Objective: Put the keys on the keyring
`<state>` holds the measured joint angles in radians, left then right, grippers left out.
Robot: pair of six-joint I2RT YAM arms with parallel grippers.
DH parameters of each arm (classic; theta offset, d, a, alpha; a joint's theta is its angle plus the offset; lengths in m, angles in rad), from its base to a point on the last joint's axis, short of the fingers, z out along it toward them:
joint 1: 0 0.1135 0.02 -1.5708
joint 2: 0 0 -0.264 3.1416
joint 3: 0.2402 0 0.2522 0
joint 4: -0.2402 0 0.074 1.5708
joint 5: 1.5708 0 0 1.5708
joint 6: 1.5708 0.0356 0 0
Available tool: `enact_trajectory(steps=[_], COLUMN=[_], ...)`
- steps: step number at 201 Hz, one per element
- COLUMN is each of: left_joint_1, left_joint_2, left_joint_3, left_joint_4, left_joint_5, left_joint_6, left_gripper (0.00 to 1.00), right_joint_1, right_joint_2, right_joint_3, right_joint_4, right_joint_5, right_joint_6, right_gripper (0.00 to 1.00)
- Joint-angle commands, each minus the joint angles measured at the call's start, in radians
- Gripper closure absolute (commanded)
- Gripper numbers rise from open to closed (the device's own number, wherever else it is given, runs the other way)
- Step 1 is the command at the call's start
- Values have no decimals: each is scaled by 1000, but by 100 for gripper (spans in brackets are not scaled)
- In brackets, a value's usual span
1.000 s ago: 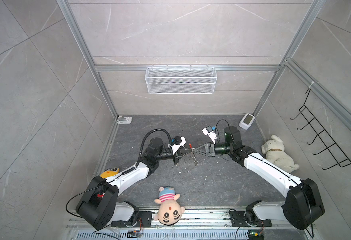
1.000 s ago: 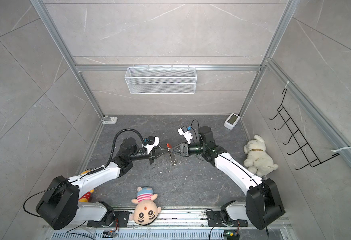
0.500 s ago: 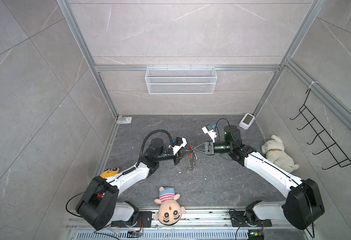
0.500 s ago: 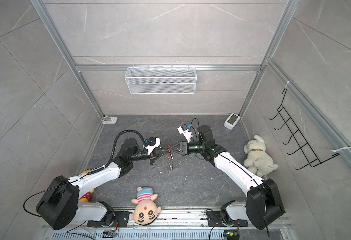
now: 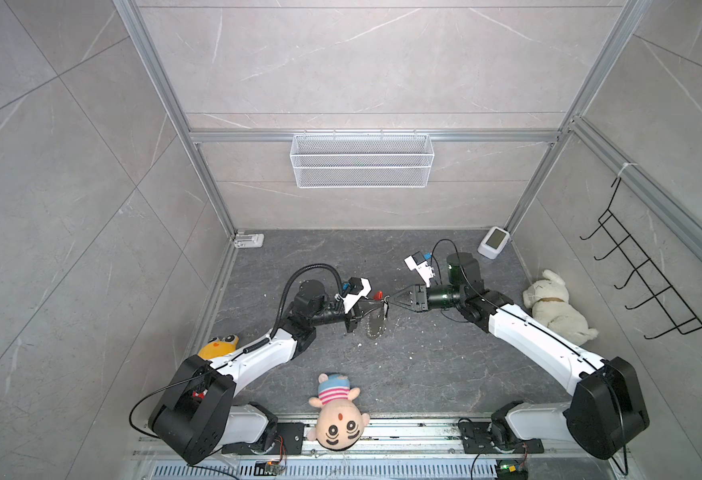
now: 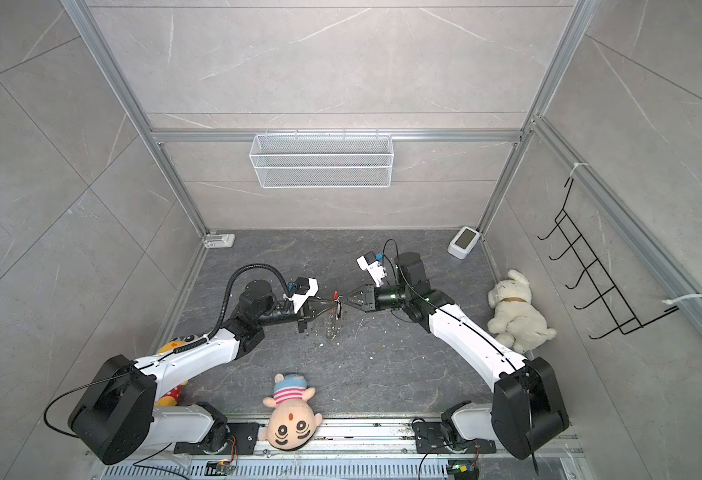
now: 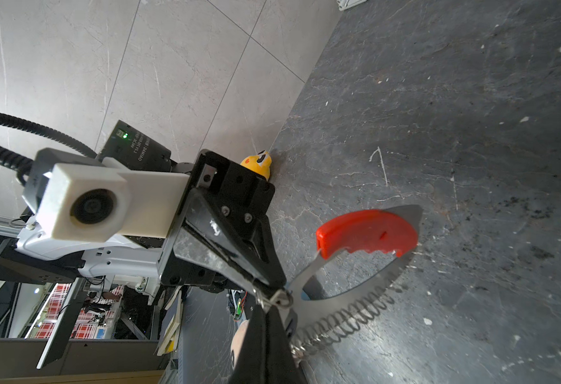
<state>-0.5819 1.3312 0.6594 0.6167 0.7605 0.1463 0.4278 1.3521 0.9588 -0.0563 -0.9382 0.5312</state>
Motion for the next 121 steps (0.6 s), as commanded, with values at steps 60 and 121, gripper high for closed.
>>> enact_trajectory(steps=[60, 121], left_joint_1=[38, 45], left_joint_2=[-41, 4], left_joint_3=[-4, -2], left_joint_4=[232, 352], left_joint_5=[26, 29], left_joint_6=[-92, -181], left_gripper=[100, 100], right_joint_1=[-42, -45], right_joint_2=[-45, -16], right_joint_3=[-54, -83], right_joint_4=[-17, 84], right_joint_5=[44, -21], right_joint_6=[-11, 62], right_gripper=[100, 100])
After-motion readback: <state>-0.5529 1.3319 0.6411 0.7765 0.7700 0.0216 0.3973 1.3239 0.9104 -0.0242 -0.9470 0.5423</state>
